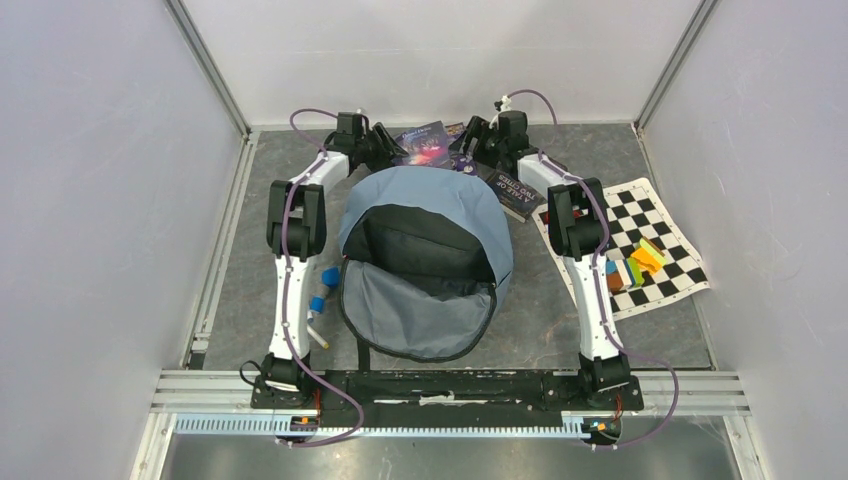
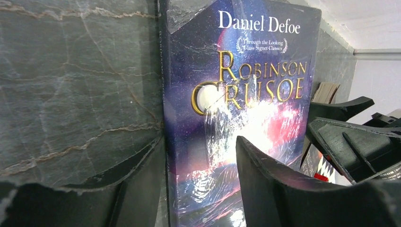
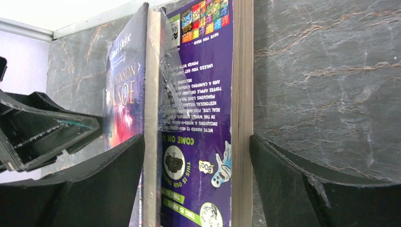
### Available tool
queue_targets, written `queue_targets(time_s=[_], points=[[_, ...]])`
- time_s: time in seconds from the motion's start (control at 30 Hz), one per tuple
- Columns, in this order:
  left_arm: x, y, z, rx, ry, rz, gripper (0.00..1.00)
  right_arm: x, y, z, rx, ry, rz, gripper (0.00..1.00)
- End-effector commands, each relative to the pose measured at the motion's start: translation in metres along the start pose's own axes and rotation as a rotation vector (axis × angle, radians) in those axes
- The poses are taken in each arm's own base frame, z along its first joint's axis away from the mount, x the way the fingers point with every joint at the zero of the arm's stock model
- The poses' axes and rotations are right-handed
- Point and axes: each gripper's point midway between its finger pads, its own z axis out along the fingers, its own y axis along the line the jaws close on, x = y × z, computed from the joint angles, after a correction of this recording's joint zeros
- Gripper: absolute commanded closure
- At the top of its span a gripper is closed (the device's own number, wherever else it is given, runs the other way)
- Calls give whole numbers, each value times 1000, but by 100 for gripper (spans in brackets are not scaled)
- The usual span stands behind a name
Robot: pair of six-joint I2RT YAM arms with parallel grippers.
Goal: Pack the student bag
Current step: Pick up the book from the center of the board.
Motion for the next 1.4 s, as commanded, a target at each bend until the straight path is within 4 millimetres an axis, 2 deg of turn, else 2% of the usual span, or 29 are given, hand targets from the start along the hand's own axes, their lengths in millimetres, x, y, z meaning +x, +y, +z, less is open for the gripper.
queue_targets(time_s=[0.0,0.07,0.13,0.23,0.3,0.37,0.53,0.63,0.7,0.8,0.83,0.93,1.03,1.13,1.27,1.37], points=[[19,-30,9,92,58,41,40,82,-26,4,206,215,37,11],[25,-32,11,94,71,41,40,86,-32,-3,271,211,4,9],[32,-37,12,105,84,48,41,96,-23,0,249,224,-10,8],[42,-47,15,136,104,54,44,114,7,16,83,252,13,10],[50,-54,18,162,121,53,48,123,33,25,-57,258,51,14],[57,-60,20,190,137,52,53,122,47,28,-112,237,43,20],[72,-77,19,255,170,52,66,101,73,19,-236,139,50,31],[77,-86,17,272,173,57,69,94,81,17,-257,117,44,49],[74,-87,15,264,161,50,69,88,80,13,-241,101,32,68],[57,-89,3,246,106,67,67,69,74,-4,-194,47,7,96],[50,-88,-2,237,89,74,64,59,74,-12,-184,21,-2,100],[22,-98,-25,227,21,120,49,14,76,-43,-153,-98,-33,100],[-18,-109,-55,222,-78,157,32,-35,81,-81,-134,-236,-65,100],[-60,-112,-90,204,-184,179,13,-72,90,-115,-134,-345,-92,100],[-108,-109,-140,154,-305,214,1,-109,103,-157,-106,-453,-144,100],[-128,-109,-172,109,-358,258,0,-130,107,-184,-79,-521,-181,100]])
